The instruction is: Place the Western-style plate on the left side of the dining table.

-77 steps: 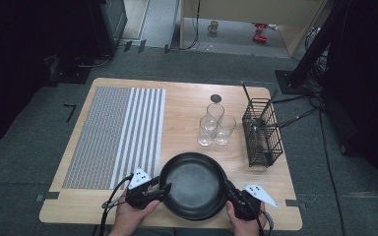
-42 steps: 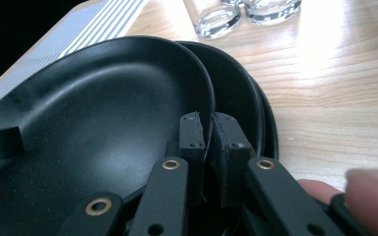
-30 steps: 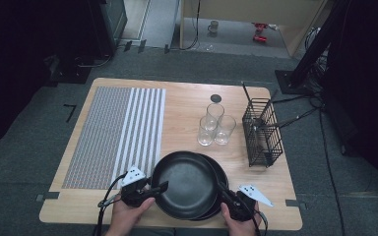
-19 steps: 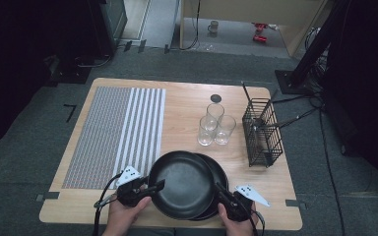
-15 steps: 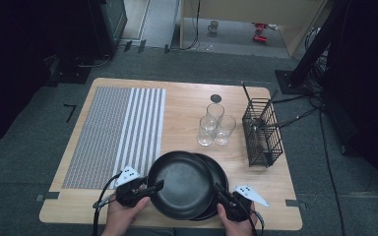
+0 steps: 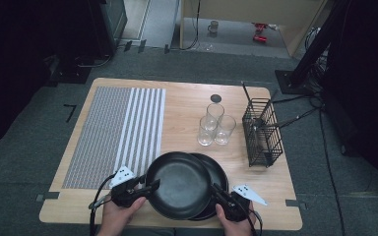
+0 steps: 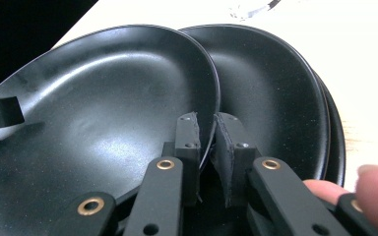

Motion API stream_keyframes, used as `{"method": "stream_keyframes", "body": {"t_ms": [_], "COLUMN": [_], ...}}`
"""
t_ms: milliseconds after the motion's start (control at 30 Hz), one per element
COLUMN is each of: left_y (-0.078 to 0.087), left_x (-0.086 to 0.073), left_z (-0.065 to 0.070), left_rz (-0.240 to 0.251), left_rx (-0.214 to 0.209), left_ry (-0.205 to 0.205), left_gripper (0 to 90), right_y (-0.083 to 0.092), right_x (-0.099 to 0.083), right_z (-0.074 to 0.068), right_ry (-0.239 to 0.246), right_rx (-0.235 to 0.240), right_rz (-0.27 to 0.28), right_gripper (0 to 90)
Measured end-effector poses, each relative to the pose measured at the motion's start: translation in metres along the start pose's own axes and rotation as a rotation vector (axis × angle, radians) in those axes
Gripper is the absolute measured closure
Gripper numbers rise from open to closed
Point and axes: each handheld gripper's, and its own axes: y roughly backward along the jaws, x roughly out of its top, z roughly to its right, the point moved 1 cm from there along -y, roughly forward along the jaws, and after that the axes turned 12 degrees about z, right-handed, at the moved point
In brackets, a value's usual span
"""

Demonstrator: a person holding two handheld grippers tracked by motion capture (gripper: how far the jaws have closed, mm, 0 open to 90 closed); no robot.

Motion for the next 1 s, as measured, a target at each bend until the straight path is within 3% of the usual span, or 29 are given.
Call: {"method": "stream_keyframes", "body": {"t_ms": [67,100,233,633,1000], "left_y": [0.001,0.001,0.0,0.0,0.0], "left_x": [0.0,0.0,0.001,0.0,-0.001], "left_z": [0.0,-0.002,-0.006,-0.008,-0.011], "left_rz": [0.002,-0.001,0.0,0.008,0.013], "left_rx": [0.004,0.034,0.022,-0.009,-0.013], "left_ry": [-0.003,-0.011,0.019,0.011,0.017], "left_gripper": [54.0,55.3,54.2,62.6,63.9], "right_y": [0.0,0.0,0.0,-0.001,0.0], "right_x": [0.0,0.0,0.0,0.0,0.002], "right_z": [0.0,0.0,0.0,-0.003,-0.007], "right_ry": [0.001,-0.003,-0.008,0.004,-0.002], "right_rx": [0.001,0.001,0.001,0.006,0.006], "right_rz": [0.0,-0.001,-0.009,-0.017,-0.024], "right_gripper": [81.1,80.7,79.8,73.9,69.8]}}
